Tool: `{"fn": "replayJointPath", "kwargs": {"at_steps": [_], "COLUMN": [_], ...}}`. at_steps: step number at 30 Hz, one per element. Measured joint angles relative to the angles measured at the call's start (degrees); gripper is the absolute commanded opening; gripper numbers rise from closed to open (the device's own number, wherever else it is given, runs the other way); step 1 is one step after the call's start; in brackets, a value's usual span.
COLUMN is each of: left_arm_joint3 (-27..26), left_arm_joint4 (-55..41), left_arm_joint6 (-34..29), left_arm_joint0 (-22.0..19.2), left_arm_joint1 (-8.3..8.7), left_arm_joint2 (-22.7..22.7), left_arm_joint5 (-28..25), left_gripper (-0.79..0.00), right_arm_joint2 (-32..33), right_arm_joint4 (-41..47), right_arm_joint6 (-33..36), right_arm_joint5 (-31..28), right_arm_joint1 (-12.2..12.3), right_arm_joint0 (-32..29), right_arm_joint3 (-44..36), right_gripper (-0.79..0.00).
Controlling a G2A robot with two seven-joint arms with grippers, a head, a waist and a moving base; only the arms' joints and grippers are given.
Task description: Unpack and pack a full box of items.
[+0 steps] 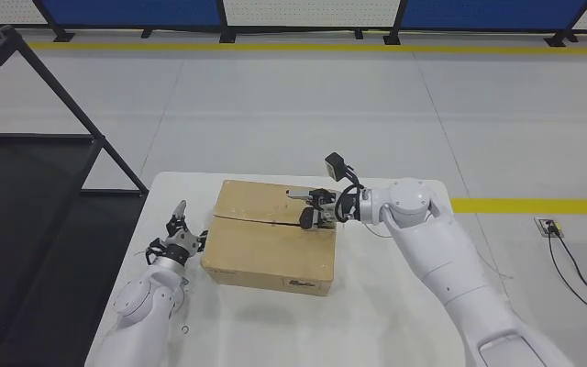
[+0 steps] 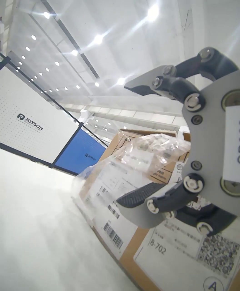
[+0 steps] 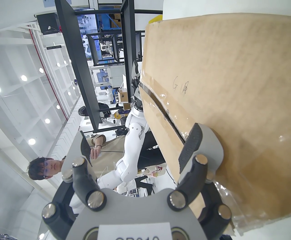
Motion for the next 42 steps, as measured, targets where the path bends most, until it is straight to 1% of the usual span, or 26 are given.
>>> {"fn": "replayJointPath", "kwargs": {"at_steps": [3,7,13,18,21,28,32,35,38,42], "left_arm_joint3": [-0.36,0.16,-0.36,-1.04,-2.69,-8.58,-10.93,-11.87,-11.49,-10.30], "left_arm_joint4": [-1.26,-2.98,-0.76,0.91,1.32,2.59,2.73,2.58,2.83,2.96], "left_arm_joint6": [1.59,4.65,5.39,5.84,5.53,6.32,7.05,7.94,8.72,8.81], "left_arm_joint0": [0.04,-0.85,-1.62,-2.28,-1.36,2.79,4.20,4.80,4.92,4.53], "left_arm_joint1": [-0.29,-0.87,-1.39,-1.55,-1.62,-1.84,-1.97,-2.02,-2.01,-2.01], "left_arm_joint2": [-0.11,-0.08,0.84,1.00,0.48,-0.78,-1.31,-1.84,-2.53,-3.23], "left_arm_joint5": [-2.57,-8.11,-16.23,-18.61,-21.57,-28.55,-29.80,-29.32,-28.45,-27.96], "left_gripper": [0.000,0.000,0.000,0.000,0.000,0.000,0.000,0.000,0.000,0.000], "right_arm_joint2": [-0.16,-0.38,-0.48,-0.39,-0.24,-0.10,-0.15,-0.31,-0.20,-0.09], "right_arm_joint4": [0.11,0.20,0.14,-0.10,-0.24,-0.59,-0.66,-0.71,-0.03,-0.23], "right_arm_joint6": [0.06,0.07,-0.03,0.04,0.04,0.03,0.13,0.04,1.18,1.66], "right_arm_joint5": [-0.16,-0.41,-0.58,-0.56,-0.52,-0.34,-0.27,-0.28,-0.83,-0.09], "right_arm_joint1": [-0.12,-0.27,-0.37,-0.31,-0.21,-0.07,-0.07,-0.11,-0.08,0.17], "right_arm_joint0": [0.19,0.44,0.66,0.69,0.58,0.29,0.22,0.01,-0.55,-1.58], "right_arm_joint3": [0.33,0.78,1.00,0.75,0.48,-0.32,-0.68,-1.23,-2.18,-3.15], "right_gripper": [0.000,0.000,0.000,0.000,0.000,0.000,0.000,0.000,0.000,0.000]}}
